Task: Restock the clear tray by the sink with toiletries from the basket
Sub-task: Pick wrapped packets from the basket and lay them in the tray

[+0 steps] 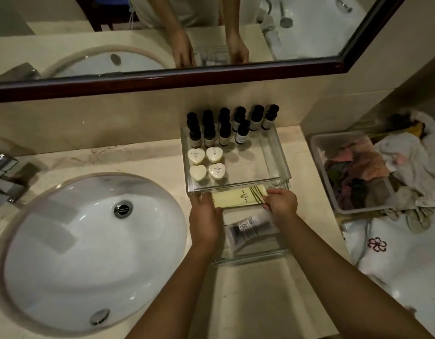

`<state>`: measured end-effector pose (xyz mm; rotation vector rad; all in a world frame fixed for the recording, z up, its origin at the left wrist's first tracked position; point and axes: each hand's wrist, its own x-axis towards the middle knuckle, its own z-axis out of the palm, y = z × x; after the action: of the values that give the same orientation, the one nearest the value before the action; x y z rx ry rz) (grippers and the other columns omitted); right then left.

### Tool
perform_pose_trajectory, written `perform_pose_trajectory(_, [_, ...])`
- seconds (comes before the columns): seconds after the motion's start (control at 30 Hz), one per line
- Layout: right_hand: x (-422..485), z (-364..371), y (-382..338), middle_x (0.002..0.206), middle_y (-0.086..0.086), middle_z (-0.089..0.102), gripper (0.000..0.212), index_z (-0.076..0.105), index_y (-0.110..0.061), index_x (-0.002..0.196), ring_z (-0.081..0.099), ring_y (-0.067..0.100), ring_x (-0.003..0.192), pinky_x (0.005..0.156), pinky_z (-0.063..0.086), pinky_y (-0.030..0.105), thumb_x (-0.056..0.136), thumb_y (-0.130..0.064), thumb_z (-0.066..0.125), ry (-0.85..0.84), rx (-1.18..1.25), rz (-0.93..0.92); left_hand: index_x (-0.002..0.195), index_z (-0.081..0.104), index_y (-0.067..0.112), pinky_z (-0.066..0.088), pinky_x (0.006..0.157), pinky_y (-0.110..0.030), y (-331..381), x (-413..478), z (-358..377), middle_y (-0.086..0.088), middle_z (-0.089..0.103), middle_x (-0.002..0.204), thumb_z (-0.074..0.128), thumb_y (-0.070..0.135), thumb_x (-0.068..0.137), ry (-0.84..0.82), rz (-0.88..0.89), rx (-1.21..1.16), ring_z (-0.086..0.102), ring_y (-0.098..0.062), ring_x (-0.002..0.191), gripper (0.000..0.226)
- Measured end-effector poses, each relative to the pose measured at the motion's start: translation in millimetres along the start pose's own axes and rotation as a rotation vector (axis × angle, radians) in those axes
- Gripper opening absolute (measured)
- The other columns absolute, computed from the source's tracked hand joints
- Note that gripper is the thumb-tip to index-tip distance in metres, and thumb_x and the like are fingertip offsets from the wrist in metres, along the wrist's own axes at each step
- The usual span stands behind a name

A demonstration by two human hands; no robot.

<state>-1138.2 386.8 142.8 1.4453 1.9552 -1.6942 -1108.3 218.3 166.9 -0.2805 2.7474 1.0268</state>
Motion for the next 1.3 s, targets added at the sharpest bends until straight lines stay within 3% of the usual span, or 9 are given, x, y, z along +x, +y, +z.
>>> perform_pose_trajectory(0.13, [3, 3, 3, 0.093, 0.006, 0.070, 0.027, 0.061, -0.024, 0.064, 0.063, 0.027, 0.081, 0.081, 0.056, 0.042, 0.077, -0.001, 0.065, 0.049, -0.133, -0.068, 0.111, 0.051, 0.006, 0.042, 0.069, -0.030, -3, 6, 7, -0.014, 0.047, 0.122, 0.048, 0.008, 0.092, -0.056, 0.016, 0.171, 0.056, -0.031, 0.092, 0.019])
perform_pose_trajectory(0.37, [-1, -4, 6, 0.095, 0.001, 0.072, 0.022, 0.068, -0.027, 0.071, 0.065, 0.026, 0.090, 0.084, 0.054, 0.039, 0.077, -0.007, 0.062, 0.049, -0.260, -0.135, 0.134, 0.033, 0.009, 0.049, 0.071, -0.036, 5, 3, 7, -0.007, 0.029, 0.145, 0.048, 0.006, 0.093, -0.148, 0.155, 0.630, 0.058, -0.029, 0.099, 0.044])
perform_pose_trajectory(0.5, [3, -15, -1, 0.107, 0.006, 0.069, 0.023, 0.071, -0.008, 0.104, 0.061, 0.024, 0.102, 0.074, 0.036, 0.020, 0.083, -0.003, 0.062, 0.015, -0.273, -0.156, 0.128, 0.043, 0.010, 0.043, 0.059, -0.032, 5, 7, 10, -0.007, 0.043, 0.132, 0.057, 0.005, 0.087, -0.112, 0.197, 0.677, 0.058, -0.027, 0.094, 0.044])
perform_pose_trajectory(0.57, [6, -16, -2, 0.110, 0.006, 0.068, 0.026, 0.069, -0.006, 0.109, 0.061, 0.023, 0.102, 0.077, 0.039, 0.020, 0.083, -0.005, 0.065, -0.015, -0.256, -0.155, 0.105, 0.063, 0.010, 0.040, 0.041, -0.025, 5, 8, 12, -0.006, 0.062, 0.103, 0.085, 0.008, 0.057, -0.074, 0.292, 0.686, 0.061, -0.024, 0.069, 0.052])
perform_pose_trajectory(0.67, [10, -14, -3, 0.109, 0.011, 0.070, 0.027, 0.069, -0.005, 0.108, 0.060, 0.018, 0.088, 0.089, 0.047, 0.026, 0.081, -0.006, 0.068, -0.054, -0.224, -0.161, 0.087, 0.071, 0.013, 0.034, 0.030, -0.020, 0, 10, 20, -0.002, 0.065, 0.079, 0.092, 0.010, 0.029, -0.072, 0.378, 0.729, 0.060, -0.021, 0.057, 0.062])
perform_pose_trajectory(0.77, [11, -14, -1, 0.106, 0.010, 0.071, 0.024, 0.072, -0.008, 0.104, 0.063, 0.019, 0.089, 0.094, 0.050, 0.031, 0.079, -0.006, 0.070, -0.086, -0.177, -0.136, 0.087, 0.071, 0.010, 0.037, 0.031, -0.020, 4, 14, 18, -0.004, 0.067, 0.078, 0.092, 0.010, 0.034, -0.071, 0.475, 0.746, 0.061, -0.022, 0.060, 0.057])
perform_pose_trajectory(0.93, [20, -23, 9, 0.099, -0.001, 0.072, 0.018, 0.073, -0.035, 0.076, 0.066, 0.023, 0.097, 0.096, 0.050, 0.044, 0.071, -0.018, 0.071, -0.175, -0.226, -0.175, 0.086, 0.071, 0.010, 0.038, 0.033, -0.021, 1, 22, 19, -0.003, 0.067, 0.079, 0.090, 0.012, 0.041, -0.088, 0.592, 0.786, 0.063, -0.022, 0.063, 0.049])
perform_pose_trajectory(1.07, [13, -28, 8, 0.104, 0.007, 0.066, 0.039, 0.059, -0.012, 0.122, 0.061, 0.019, 0.098, 0.097, 0.048, 0.039, 0.083, -0.008, 0.064, -0.200, -0.466, -0.393, 0.087, 0.070, 0.009, 0.042, 0.036, -0.023, -3, 24, 25, -0.003, 0.068, 0.080, 0.089, 0.014, 0.049, -0.069, 0.647, 0.775, 0.063, -0.023, 0.066, 0.043])
perform_pose_trajectory(1.3, [10, -22, 15, 0.125, 0.016, 0.057, 0.046, 0.042, -0.006, 0.133, 0.048, 0.034, 0.115, 0.094, 0.038, 0.036, 0.091, -0.017, 0.055, -0.180, -1.140, -0.886, 0.079, 0.069, 0.011, 0.039, 0.037, -0.021, -6, 26, 31, -0.001, 0.067, 0.072, 0.086, 0.013, 0.053, 0.005, 0.690, 0.763, 0.061, -0.021, 0.062, 0.031])
